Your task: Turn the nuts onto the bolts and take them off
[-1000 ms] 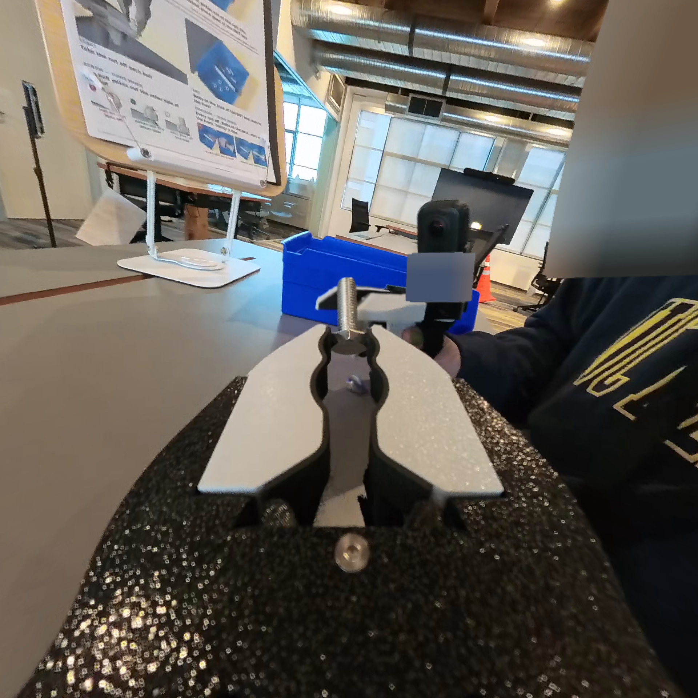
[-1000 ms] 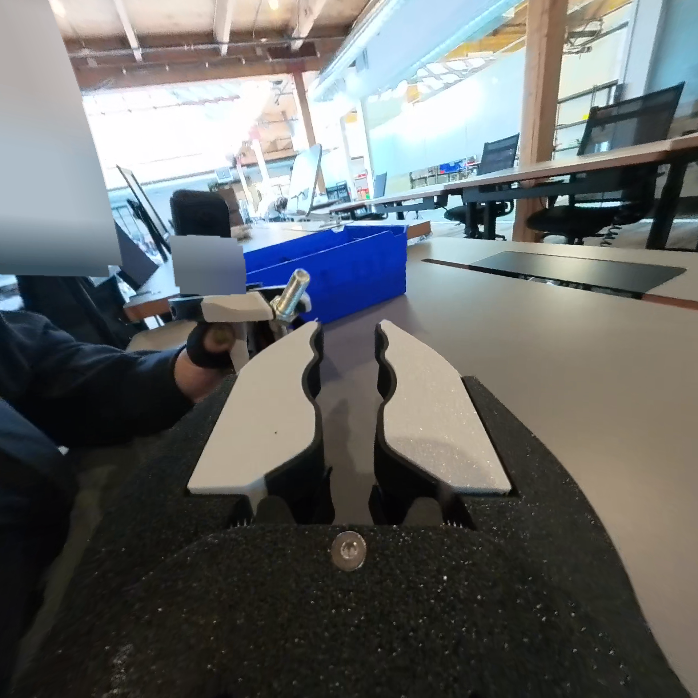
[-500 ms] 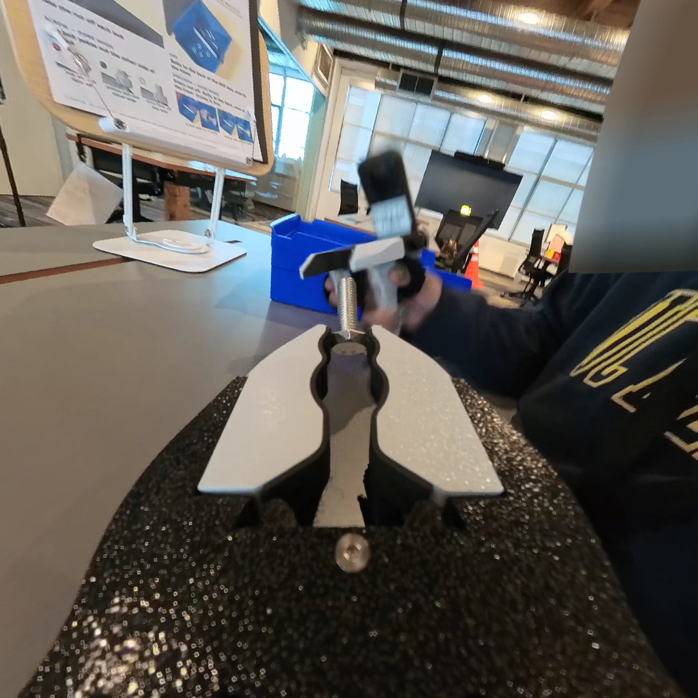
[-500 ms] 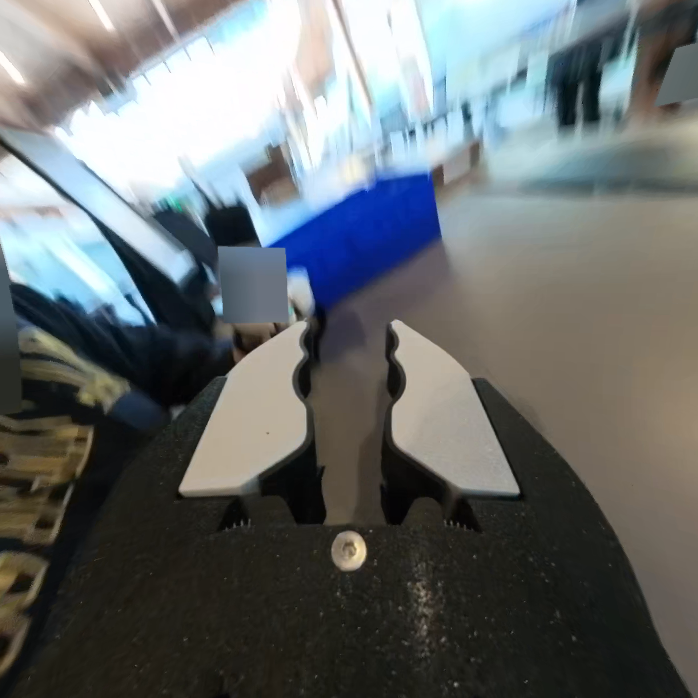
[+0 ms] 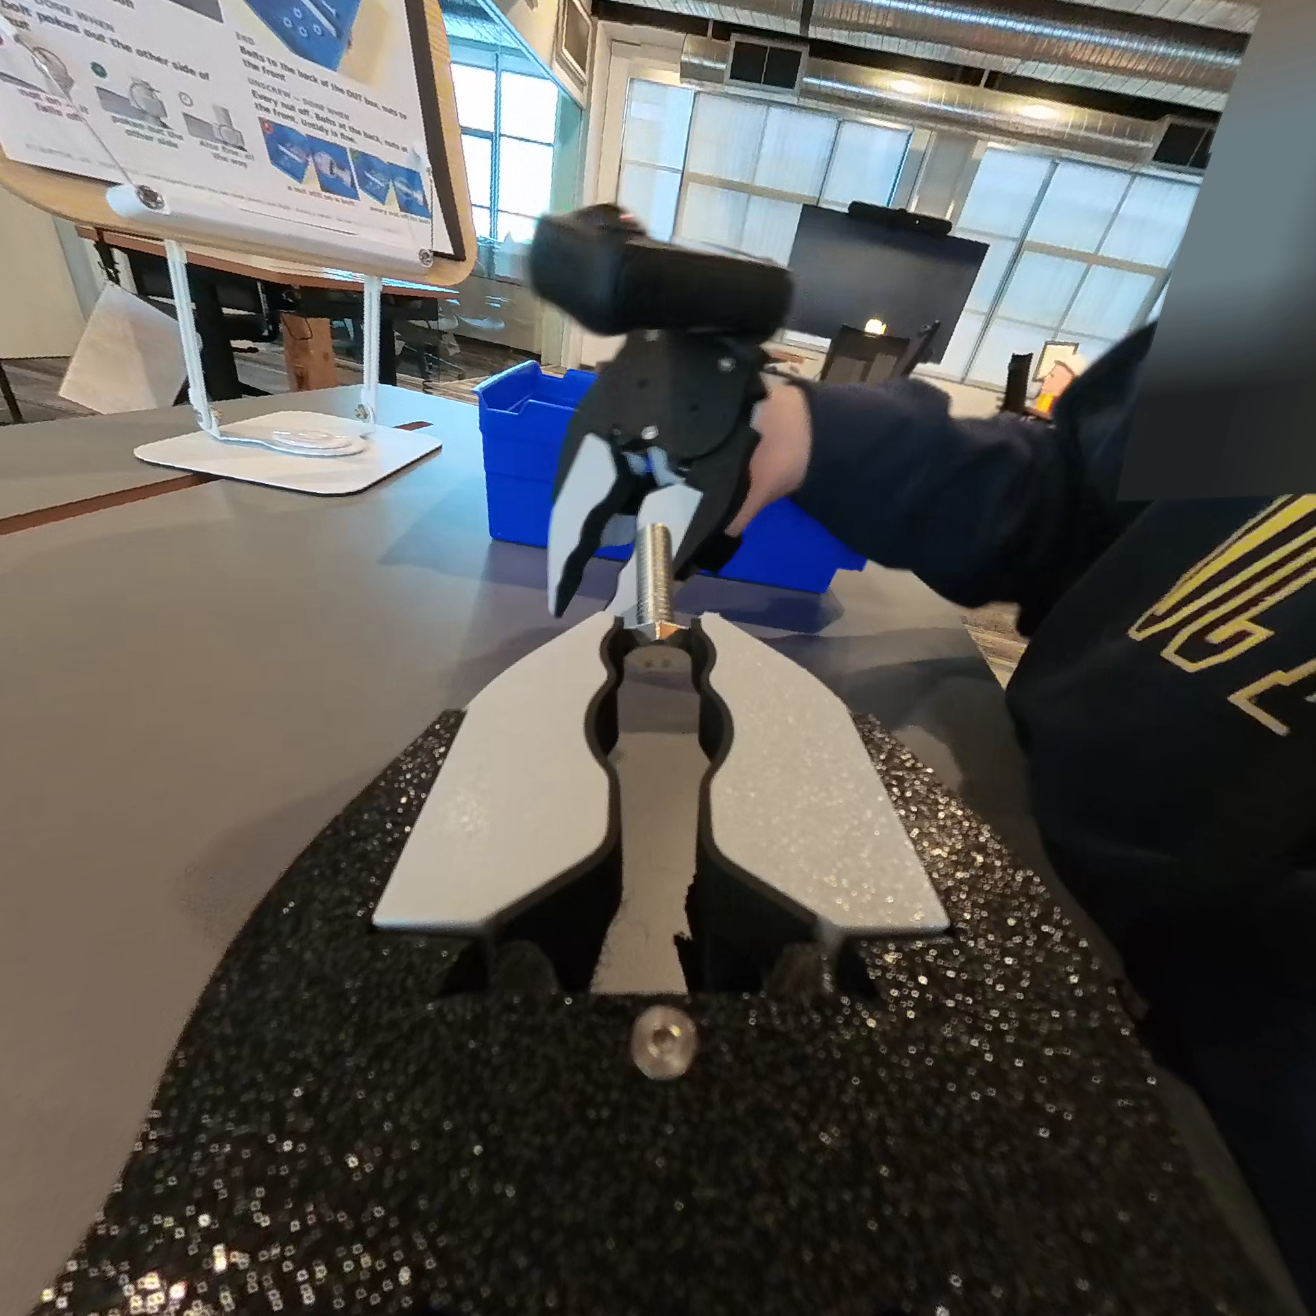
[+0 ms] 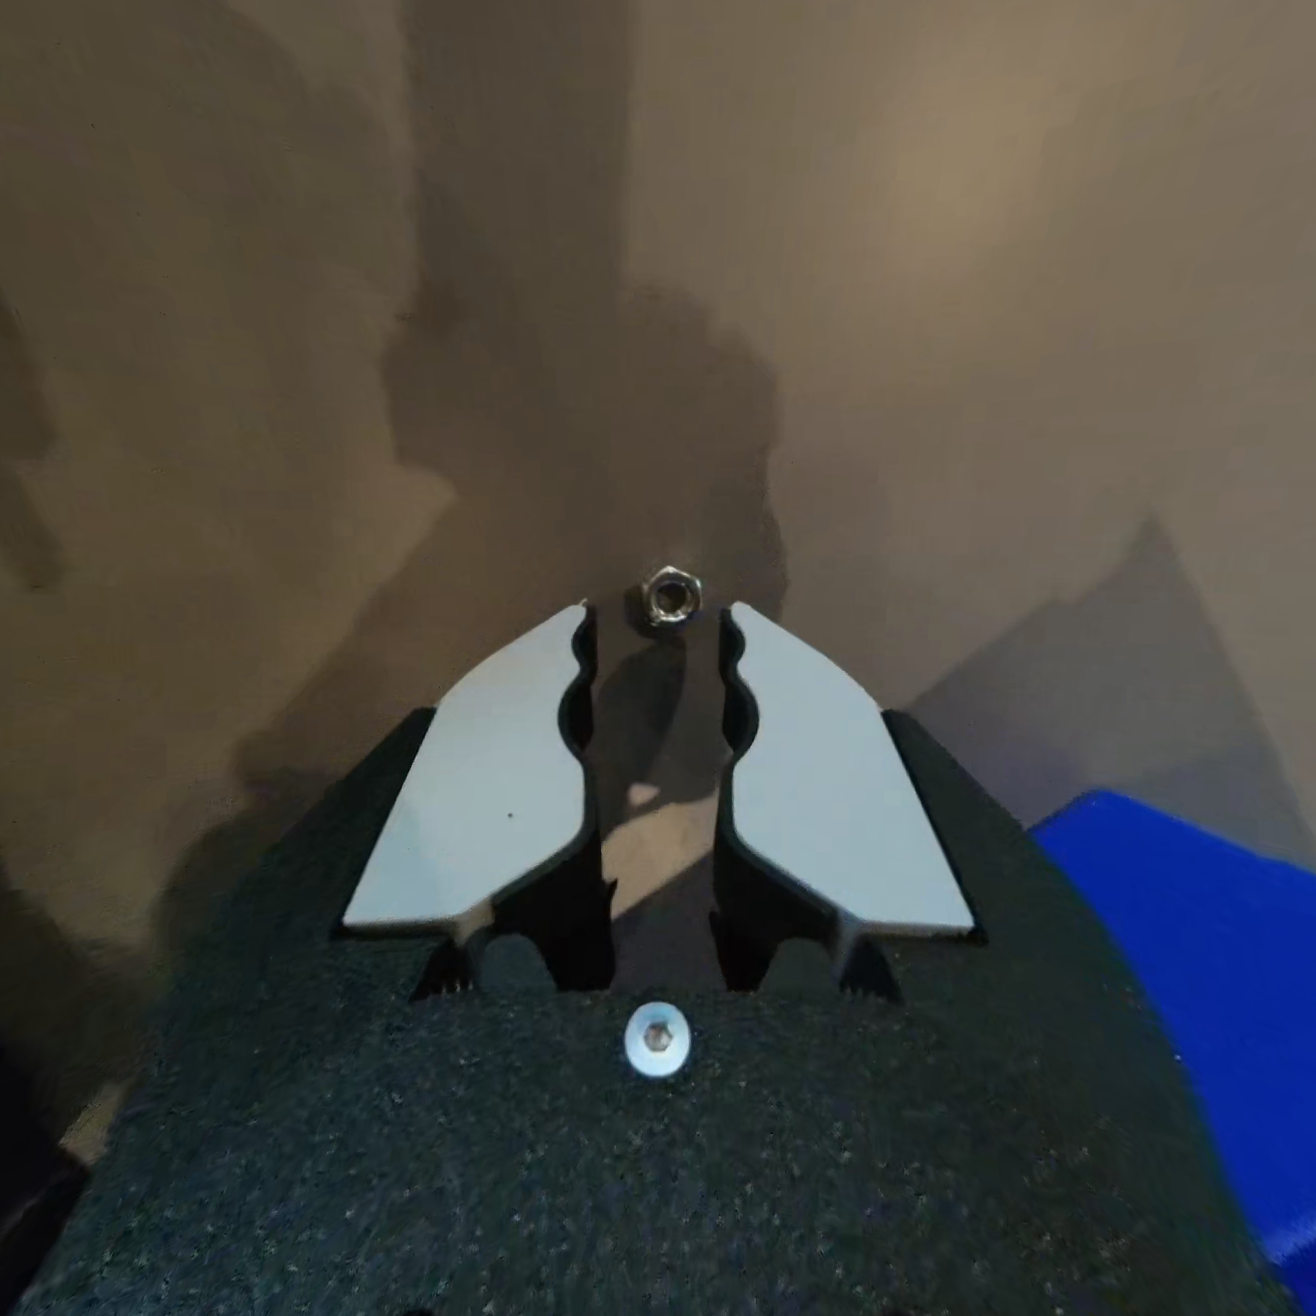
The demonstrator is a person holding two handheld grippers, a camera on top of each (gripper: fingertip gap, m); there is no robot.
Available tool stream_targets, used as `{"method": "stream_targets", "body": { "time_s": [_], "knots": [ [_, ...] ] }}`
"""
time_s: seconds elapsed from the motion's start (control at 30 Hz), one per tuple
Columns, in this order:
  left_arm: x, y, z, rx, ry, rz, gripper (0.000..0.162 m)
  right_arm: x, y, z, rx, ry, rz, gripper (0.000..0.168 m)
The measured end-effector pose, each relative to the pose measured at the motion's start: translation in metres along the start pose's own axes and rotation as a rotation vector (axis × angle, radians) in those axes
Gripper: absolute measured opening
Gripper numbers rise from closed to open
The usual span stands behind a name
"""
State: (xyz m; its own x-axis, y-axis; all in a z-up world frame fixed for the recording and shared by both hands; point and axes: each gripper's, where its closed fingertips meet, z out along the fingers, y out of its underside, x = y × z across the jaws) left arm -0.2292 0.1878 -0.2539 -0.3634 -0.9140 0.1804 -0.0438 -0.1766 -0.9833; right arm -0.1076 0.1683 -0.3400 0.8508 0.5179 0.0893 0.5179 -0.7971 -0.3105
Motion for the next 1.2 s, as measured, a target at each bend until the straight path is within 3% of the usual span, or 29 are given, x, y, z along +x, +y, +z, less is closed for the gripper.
{"method": "stream_targets", "body": {
  "time_s": [0.17,0.47,0.53,0.6,0.7,0.77,0.97,1.2],
  "knots": [
    [0.0,0.0,0.004,-0.01,0.006,0.005,0.017,0.003,0.006,0.009,-0.152,-0.024,-0.073,0.029],
    [0.002,0.001,0.005,-0.032,0.027,0.007,0.017,0.001,0.002,0.014,-0.195,-0.087,-0.138,0.018],
    [0.001,0.006,0.003,-0.083,0.039,0.013,0.017,-0.007,-0.014,0.005,-0.073,-0.118,-0.185,0.018],
    [0.003,0.008,0.002,-0.125,0.083,0.019,0.017,-0.022,-0.042,-0.017,0.158,-0.162,-0.26,0.018],
    [0.015,0.008,-0.001,-0.14,0.186,-0.002,0.017,-0.056,-0.073,-0.061,0.542,-0.232,-0.478,0.017],
    [0.022,0.008,-0.002,-0.143,0.238,-0.032,0.017,-0.08,-0.078,-0.08,0.702,-0.273,-0.62,0.018],
    [0.037,0.01,-0.004,-0.147,0.331,-0.081,0.017,-0.107,-0.08,-0.086,0.847,-0.243,-0.761,0.018],
    [0.046,0.009,-0.005,-0.136,0.402,-0.132,0.017,-0.116,-0.079,-0.088,0.904,-0.246,-0.828,0.018]
  ]
}}
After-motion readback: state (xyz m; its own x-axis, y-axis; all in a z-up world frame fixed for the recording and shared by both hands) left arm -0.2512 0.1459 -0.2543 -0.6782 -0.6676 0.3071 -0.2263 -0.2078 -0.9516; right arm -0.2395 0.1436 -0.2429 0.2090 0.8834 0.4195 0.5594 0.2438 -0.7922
